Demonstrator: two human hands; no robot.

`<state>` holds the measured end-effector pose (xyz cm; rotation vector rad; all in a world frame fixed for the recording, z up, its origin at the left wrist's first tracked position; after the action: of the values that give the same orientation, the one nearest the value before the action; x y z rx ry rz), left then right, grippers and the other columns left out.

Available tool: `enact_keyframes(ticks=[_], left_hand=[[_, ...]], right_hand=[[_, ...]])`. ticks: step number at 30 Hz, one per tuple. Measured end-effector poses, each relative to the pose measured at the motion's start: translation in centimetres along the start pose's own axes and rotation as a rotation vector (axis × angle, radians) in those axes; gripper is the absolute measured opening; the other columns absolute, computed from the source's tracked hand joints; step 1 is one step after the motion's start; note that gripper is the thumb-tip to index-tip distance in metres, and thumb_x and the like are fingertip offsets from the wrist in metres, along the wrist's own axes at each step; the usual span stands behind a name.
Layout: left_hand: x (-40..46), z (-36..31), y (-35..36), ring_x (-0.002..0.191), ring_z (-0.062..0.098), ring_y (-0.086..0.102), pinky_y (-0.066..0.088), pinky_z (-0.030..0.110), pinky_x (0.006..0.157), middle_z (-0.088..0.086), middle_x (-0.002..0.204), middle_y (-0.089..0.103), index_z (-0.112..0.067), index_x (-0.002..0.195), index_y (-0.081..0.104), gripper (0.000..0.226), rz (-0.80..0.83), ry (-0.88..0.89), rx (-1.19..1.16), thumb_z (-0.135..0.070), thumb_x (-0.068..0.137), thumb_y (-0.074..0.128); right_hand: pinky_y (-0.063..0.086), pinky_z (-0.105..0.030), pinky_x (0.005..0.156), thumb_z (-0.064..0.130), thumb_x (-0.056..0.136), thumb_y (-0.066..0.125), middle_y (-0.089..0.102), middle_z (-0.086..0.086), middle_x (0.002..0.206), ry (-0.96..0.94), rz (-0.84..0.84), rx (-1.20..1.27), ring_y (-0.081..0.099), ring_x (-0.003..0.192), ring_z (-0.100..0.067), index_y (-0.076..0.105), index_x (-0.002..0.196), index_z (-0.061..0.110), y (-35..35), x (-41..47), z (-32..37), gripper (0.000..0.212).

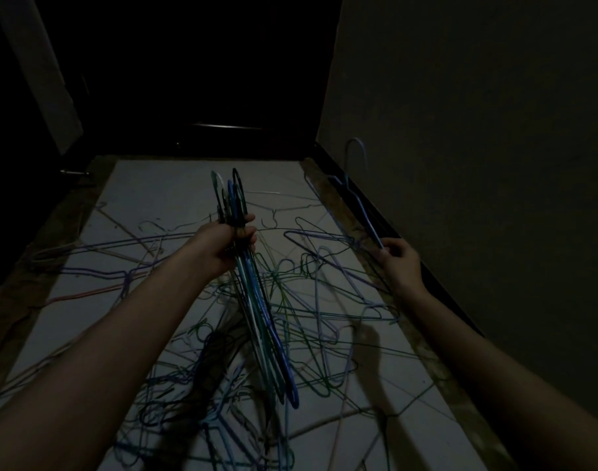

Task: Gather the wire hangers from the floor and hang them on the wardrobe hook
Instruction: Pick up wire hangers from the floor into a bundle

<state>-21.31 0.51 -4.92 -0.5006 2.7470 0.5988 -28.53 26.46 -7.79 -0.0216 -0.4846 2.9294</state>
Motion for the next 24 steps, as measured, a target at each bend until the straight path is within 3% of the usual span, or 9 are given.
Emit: enact_keyframes(ticks=[4, 10, 15, 20, 24], left_hand=[[0.0, -0.1, -0.2, 0.05, 0.01, 0.063, 0.053, 0.022, 0.051, 0.006, 0.07, 0.062, -0.012, 0.086, 0.056, 0.021, 0.017, 0.026, 0.011, 0.007, 0.091, 0.047], [0.1, -0.1, -0.3, 0.066, 0.017, 0.066, 0.056, 0.022, 0.054, 0.01, 0.077, 0.065, -0.011, 0.088, 0.054, 0.019, 0.037, 0.035, -0.014, 0.006, 0.093, 0.046], [-0.1, -0.1, -0.2, 0.062, 0.017, 0.061, 0.053, 0.02, 0.049, 0.01, 0.078, 0.058, -0.01, 0.087, 0.054, 0.023, 0.027, 0.047, -0.029, 0.01, 0.092, 0.044], [0.6, 0.3, -1.1, 0.067, 0.019, 0.055, 0.049, 0.027, 0.061, 0.011, 0.077, 0.055, -0.006, 0.096, 0.054, 0.021, -0.042, 0.077, -0.06, 0.012, 0.092, 0.043], [1.0, 0.9, -1.6, 0.067, 0.018, 0.054, 0.046, 0.027, 0.059, 0.011, 0.077, 0.053, -0.002, 0.11, 0.051, 0.027, -0.128, 0.081, -0.096, 0.015, 0.091, 0.04]], right_hand=[[0.041, -0.03, 0.084, 0.004, 0.095, 0.046, 0.057, -0.017, 0.117, -0.035, 0.019, 0.034, 0.051, 0.099, -0.02, 0.056, 0.116, 0.002, 0.2, -0.5, 0.9, 0.023], [0.044, -0.035, 0.088, 0.005, 0.095, 0.048, 0.058, -0.018, 0.119, -0.068, 0.067, 0.046, 0.054, 0.107, -0.027, 0.056, 0.117, 0.0, 1.4, -1.1, 2.1, 0.024], [0.038, -0.018, 0.061, 0.003, 0.095, 0.047, 0.056, -0.002, 0.09, -0.083, 0.18, 0.069, 0.049, 0.075, -0.009, 0.057, 0.115, 0.0, 3.0, -2.0, 2.8, 0.023], [0.035, -0.024, 0.057, 0.002, 0.094, 0.048, 0.054, -0.01, 0.095, -0.068, 0.327, 0.074, 0.046, 0.083, -0.021, 0.058, 0.102, 0.006, 5.0, -3.7, 2.1, 0.013], [0.037, -0.023, 0.06, 0.011, 0.095, 0.051, 0.057, -0.001, 0.086, -0.051, 0.406, 0.041, 0.05, 0.075, -0.012, 0.057, 0.089, 0.013, 6.4, -4.8, 1.3, 0.008]])
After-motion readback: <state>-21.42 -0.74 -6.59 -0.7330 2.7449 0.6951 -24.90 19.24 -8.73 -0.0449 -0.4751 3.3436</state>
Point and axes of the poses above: each hand's wrist, its own x-axis towards the middle knuckle, its own y-axis out of the palm, z = x × y, the point moved 1 cm from there along x, towards the middle knuckle
